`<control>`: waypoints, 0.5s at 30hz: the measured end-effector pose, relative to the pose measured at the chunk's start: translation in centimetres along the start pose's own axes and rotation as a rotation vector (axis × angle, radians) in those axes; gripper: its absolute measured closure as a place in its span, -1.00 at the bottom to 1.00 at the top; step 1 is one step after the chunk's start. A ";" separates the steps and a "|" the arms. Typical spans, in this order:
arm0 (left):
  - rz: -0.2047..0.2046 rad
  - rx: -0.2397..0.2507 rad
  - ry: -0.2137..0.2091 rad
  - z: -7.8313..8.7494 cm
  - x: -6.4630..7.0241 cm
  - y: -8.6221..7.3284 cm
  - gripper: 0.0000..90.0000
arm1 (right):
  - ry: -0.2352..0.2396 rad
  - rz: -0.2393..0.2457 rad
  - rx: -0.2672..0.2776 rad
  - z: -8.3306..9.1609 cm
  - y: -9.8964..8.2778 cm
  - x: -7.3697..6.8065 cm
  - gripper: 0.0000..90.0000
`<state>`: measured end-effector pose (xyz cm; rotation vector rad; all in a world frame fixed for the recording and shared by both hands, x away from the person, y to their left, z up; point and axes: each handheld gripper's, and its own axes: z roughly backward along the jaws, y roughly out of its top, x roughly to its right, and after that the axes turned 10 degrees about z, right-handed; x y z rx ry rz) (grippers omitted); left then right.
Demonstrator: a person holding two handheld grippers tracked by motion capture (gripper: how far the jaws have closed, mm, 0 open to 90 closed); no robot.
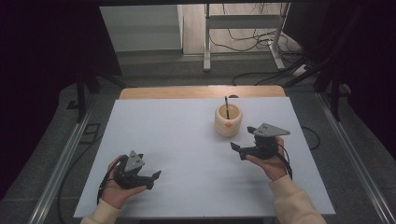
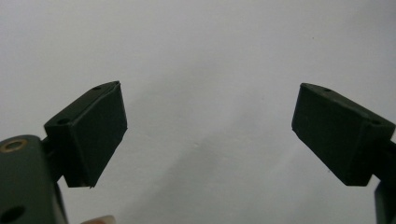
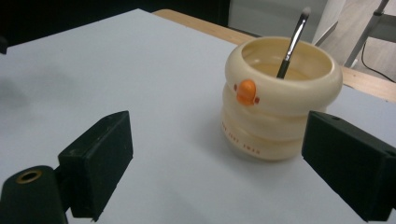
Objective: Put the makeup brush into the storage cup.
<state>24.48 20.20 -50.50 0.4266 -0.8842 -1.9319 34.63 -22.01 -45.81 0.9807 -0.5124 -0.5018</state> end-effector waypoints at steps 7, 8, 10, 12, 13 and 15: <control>0.001 0.001 0.000 -0.1 -0.2 -0.1 -0.75 | 0.001 -0.006 -0.042 1.8 -2.2 -0.4 -0.85; 0.001 0.001 0.003 -0.1 -0.2 -0.1 -0.76 | 0.000 -0.010 -0.048 2.1 -2.5 -0.4 -0.85; 0.000 0.004 0.003 -0.1 -0.2 -0.1 -0.76 | -0.006 -0.014 -0.059 2.7 -3.1 -0.3 -0.85; 0.002 0.006 0.004 -0.1 -0.2 -0.1 -0.76 | -0.009 -0.020 -0.061 3.0 -3.3 -0.3 -0.84; 0.002 0.005 0.006 -0.1 -0.2 -0.1 -0.76 | -0.011 -0.023 -0.064 3.3 -3.5 -0.3 -0.84; 0.001 0.006 0.005 -0.1 -0.2 -0.1 -0.76 | -0.014 -0.032 -0.076 4.1 -4.4 -0.3 -0.84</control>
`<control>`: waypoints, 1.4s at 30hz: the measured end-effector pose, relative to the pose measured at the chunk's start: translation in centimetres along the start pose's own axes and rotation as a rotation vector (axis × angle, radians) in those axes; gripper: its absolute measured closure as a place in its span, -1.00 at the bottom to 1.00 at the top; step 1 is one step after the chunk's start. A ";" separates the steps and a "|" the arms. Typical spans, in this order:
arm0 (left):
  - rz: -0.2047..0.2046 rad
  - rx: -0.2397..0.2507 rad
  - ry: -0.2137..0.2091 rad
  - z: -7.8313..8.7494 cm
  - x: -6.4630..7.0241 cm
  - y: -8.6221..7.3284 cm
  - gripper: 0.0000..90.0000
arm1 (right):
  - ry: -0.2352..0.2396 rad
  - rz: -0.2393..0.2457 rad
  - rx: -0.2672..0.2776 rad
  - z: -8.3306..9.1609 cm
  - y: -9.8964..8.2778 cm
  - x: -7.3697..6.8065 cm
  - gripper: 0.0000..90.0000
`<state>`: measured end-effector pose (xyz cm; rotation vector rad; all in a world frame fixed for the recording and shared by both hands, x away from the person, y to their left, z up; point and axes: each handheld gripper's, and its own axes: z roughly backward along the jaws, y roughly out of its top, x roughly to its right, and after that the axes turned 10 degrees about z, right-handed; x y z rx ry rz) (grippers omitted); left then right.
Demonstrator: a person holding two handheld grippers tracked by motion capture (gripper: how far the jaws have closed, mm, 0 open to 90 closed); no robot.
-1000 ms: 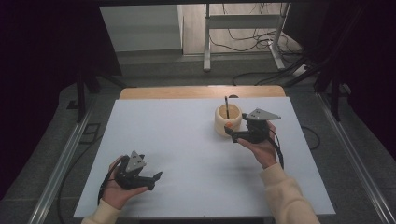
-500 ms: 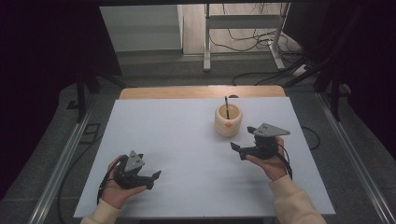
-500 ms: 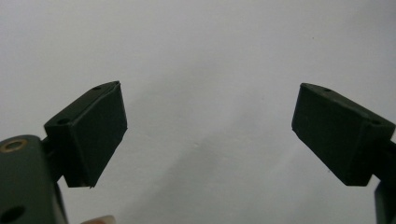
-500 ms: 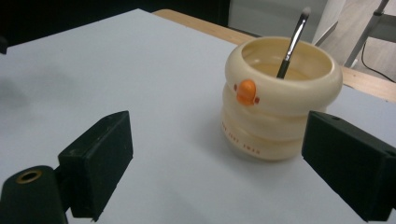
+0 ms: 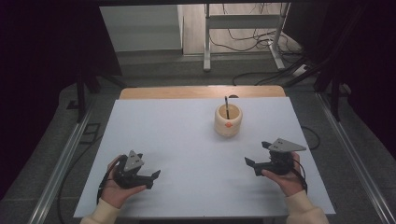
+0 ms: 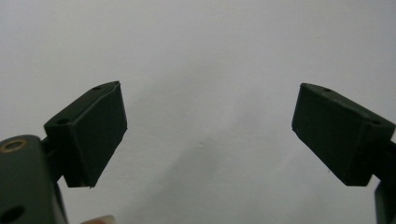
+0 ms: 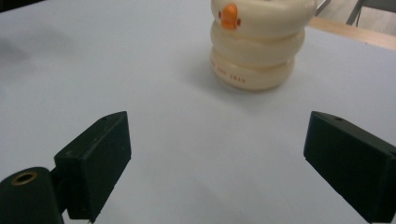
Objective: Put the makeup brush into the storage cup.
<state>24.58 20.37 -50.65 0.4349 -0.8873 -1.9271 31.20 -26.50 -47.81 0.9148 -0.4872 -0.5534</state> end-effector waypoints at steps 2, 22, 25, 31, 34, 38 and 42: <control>-0.001 0.001 -0.001 0.0 0.0 0.0 -0.76 | -0.001 -0.005 -0.015 0.4 -0.7 0.0 -0.84; -0.008 0.001 -0.001 0.0 0.3 0.0 -0.76 | -0.017 -0.034 -0.090 2.6 -4.1 -0.7 -0.81; -0.013 -0.002 0.002 0.0 0.3 0.0 -0.76 | -0.020 -0.036 -0.093 2.6 -4.0 -0.7 -0.81; -0.014 -0.004 0.001 -0.1 0.3 0.0 -0.76 | -0.024 -0.026 -0.100 2.4 -4.0 -0.8 -0.81; -0.015 -0.002 0.001 0.0 0.4 0.1 -0.76 | -0.028 -0.032 -0.096 2.5 -3.9 -0.7 -0.81; -0.015 -0.003 0.000 0.0 0.4 0.1 -0.76 | -0.029 -0.031 -0.098 2.5 -3.9 -0.7 -0.81; -0.016 -0.001 -0.003 0.0 0.4 0.1 -0.76 | -0.032 -0.034 -0.096 2.5 -3.9 -0.8 -0.82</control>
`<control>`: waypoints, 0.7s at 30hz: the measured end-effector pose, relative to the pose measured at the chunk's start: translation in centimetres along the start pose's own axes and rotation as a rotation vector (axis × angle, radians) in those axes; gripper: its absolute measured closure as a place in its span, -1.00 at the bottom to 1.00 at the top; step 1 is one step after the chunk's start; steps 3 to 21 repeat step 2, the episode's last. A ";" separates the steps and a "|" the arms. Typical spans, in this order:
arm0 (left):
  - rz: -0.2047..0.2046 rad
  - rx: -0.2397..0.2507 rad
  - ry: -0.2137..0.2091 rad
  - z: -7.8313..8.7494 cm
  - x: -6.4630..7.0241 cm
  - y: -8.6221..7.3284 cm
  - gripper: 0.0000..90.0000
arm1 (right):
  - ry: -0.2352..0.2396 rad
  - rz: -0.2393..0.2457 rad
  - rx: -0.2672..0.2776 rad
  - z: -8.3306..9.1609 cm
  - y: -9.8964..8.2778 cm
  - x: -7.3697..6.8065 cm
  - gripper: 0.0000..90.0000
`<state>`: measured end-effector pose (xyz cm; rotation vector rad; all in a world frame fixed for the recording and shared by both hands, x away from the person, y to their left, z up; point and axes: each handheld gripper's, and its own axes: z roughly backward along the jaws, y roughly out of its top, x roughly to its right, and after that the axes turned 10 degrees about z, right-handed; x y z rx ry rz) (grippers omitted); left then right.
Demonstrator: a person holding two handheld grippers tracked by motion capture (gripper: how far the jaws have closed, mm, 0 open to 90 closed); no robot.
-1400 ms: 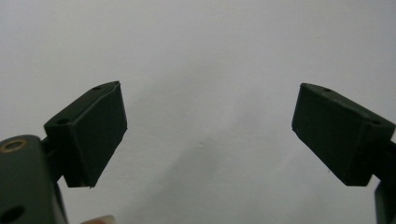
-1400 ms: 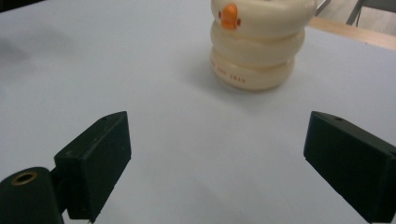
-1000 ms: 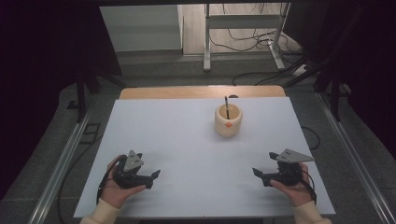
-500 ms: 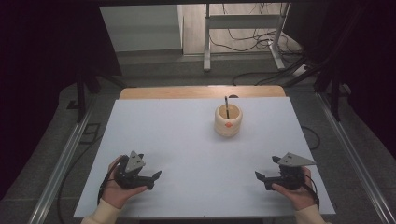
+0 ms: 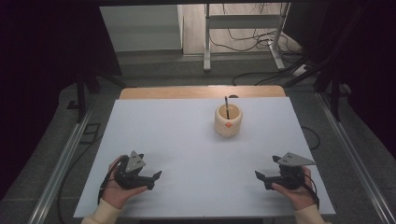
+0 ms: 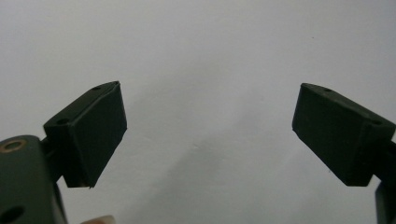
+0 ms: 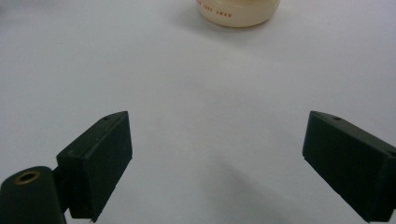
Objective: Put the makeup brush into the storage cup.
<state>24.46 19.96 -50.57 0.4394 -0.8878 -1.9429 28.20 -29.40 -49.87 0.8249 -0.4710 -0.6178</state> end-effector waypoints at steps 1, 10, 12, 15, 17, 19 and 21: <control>0.000 0.000 0.000 0.0 0.0 0.0 -0.76 | 0.000 0.000 0.000 0.0 0.0 0.0 -0.82; 0.001 0.002 0.000 0.0 0.0 0.0 -0.76 | 0.000 0.001 0.000 0.0 0.0 0.0 -0.82; 0.001 0.002 0.000 0.0 0.0 0.0 -0.76 | 0.000 0.001 0.000 0.0 0.0 0.0 -0.82; 0.001 0.002 0.000 0.0 0.0 0.0 -0.76 | 0.000 0.001 0.000 0.0 0.0 0.0 -0.82; 0.001 0.002 0.000 0.0 0.0 0.0 -0.76 | 0.000 0.001 0.000 0.0 0.0 0.0 -0.82; 0.001 0.002 0.000 0.0 0.0 0.0 -0.76 | 0.000 0.001 0.000 0.0 0.0 0.0 -0.82; 0.001 0.002 0.000 0.0 0.0 0.0 -0.76 | 0.000 0.001 0.000 0.0 0.0 0.0 -0.82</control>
